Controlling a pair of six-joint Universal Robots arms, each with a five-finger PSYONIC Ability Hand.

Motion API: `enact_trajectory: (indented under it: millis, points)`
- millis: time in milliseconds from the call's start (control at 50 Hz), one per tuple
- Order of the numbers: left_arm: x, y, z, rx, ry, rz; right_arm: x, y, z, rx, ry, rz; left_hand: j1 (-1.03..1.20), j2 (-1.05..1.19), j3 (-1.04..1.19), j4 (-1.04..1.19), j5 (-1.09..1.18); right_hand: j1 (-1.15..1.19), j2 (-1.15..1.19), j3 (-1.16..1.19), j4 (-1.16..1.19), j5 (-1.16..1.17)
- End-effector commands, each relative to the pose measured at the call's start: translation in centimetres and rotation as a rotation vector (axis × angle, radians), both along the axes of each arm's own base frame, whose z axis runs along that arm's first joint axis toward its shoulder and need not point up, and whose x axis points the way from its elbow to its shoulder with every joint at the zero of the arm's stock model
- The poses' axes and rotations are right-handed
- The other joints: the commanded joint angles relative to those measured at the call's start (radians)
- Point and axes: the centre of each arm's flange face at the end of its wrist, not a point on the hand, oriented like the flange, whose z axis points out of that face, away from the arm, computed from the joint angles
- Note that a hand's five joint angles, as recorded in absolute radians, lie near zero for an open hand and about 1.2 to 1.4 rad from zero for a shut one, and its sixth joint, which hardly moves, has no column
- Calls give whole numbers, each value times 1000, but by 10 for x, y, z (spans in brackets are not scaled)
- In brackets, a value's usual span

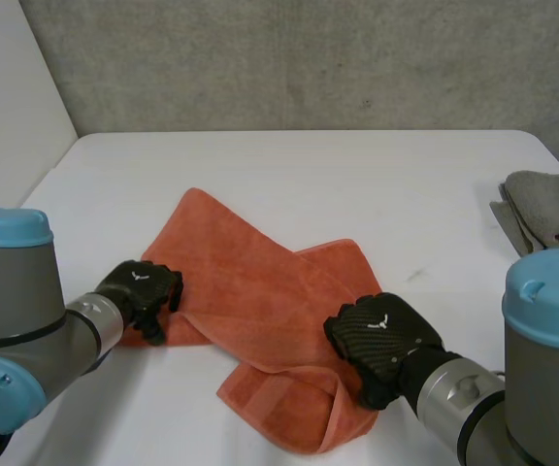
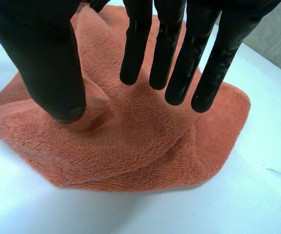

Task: Fold the laundry.

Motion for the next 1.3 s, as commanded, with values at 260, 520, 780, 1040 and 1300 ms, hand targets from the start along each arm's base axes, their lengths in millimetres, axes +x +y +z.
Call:
enact_trajectory:
  millis: [260,520,780,1040,1300]
  points:
    - [13,8,-5,38,-58,79,1,5,-8,22,-43,-14,45,47,48,46,51,125,24,33,32,18]
    - [9,10,-1,13,-57,64,0,4,-15,102,-139,-100,635,637,637,635,641,-207,-307,-299,-300,-313]
    - [-1,4,47,-151,-2,56,10,9,-18,217,-226,-157,635,637,637,635,641,-234,-334,-326,-327,-340]
    - [-3,-4,64,-209,28,61,12,3,-57,146,-54,-223,635,637,637,635,641,168,67,76,75,61]
    - [-2,1,122,-373,107,69,4,-44,63,-332,-124,-199,635,637,637,635,641,758,657,666,665,651]
